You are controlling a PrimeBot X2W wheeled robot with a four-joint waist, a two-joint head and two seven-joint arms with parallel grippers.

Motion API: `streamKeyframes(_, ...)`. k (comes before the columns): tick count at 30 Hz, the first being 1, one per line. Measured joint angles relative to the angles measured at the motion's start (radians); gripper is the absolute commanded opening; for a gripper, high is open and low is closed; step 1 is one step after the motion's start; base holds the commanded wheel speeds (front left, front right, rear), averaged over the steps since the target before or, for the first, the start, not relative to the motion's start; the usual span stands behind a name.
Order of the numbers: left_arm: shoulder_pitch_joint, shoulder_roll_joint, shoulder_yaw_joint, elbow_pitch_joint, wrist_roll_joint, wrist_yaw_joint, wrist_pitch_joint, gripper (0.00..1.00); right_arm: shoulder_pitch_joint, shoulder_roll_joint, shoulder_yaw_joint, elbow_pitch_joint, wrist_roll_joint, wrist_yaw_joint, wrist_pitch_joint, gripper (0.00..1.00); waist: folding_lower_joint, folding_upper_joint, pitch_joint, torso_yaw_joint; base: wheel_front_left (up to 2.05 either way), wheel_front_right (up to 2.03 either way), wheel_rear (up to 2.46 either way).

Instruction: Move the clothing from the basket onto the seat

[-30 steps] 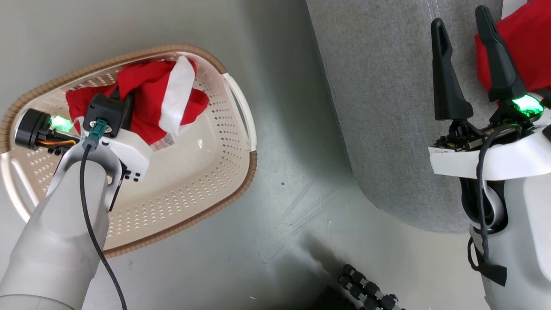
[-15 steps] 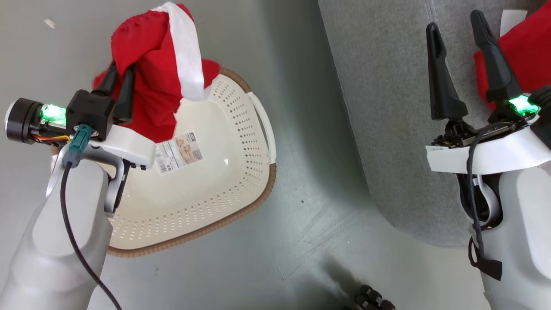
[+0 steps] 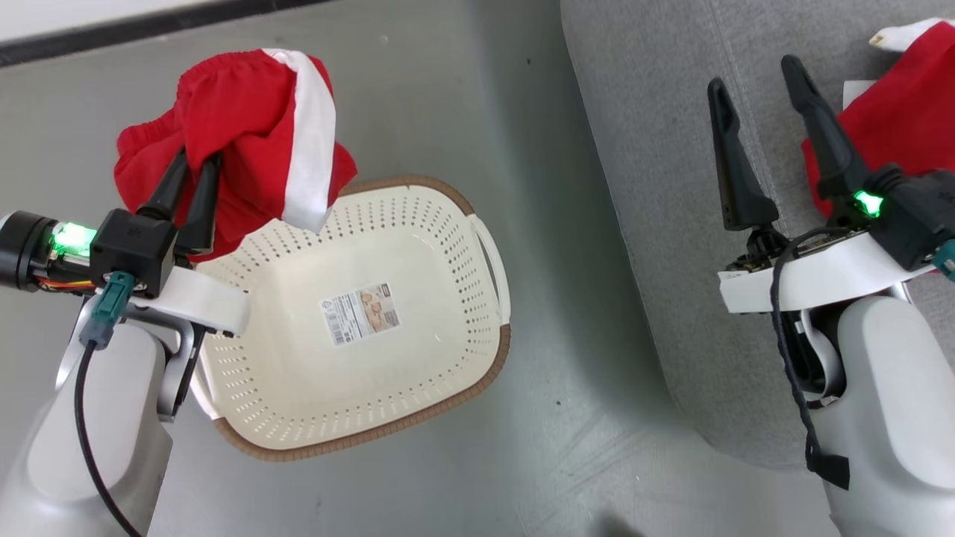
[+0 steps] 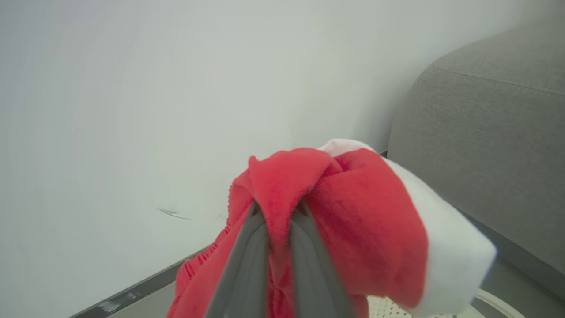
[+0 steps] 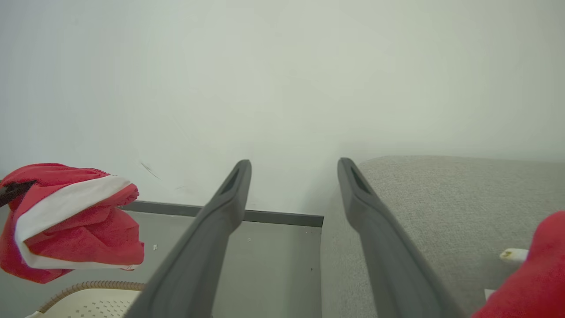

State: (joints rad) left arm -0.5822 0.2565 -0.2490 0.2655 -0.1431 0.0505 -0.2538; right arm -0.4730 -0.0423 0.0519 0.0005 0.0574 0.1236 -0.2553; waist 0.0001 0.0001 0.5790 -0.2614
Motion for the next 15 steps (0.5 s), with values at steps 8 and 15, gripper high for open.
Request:
streamKeyframes(8, 0.087, 0.010, 0.022, -0.033, -0.037, -0.001, 0.000, 0.00, 0.054, -0.027, 0.057, 0.055, -0.027, 0.000, 0.000, 1.00, 0.0000, 0.0000, -0.120, 0.041, 0.00, 0.00, 0.00)
streamKeyframes(15, 0.155, 0.030, 0.035, -0.059, -0.050, -0.006, 0.002, 0.00, 0.089, -0.062, 0.127, 0.101, -0.041, 0.000, 0.000, 1.00, 0.0000, 0.0000, -0.229, 0.082, 0.00, 0.00, 0.00)
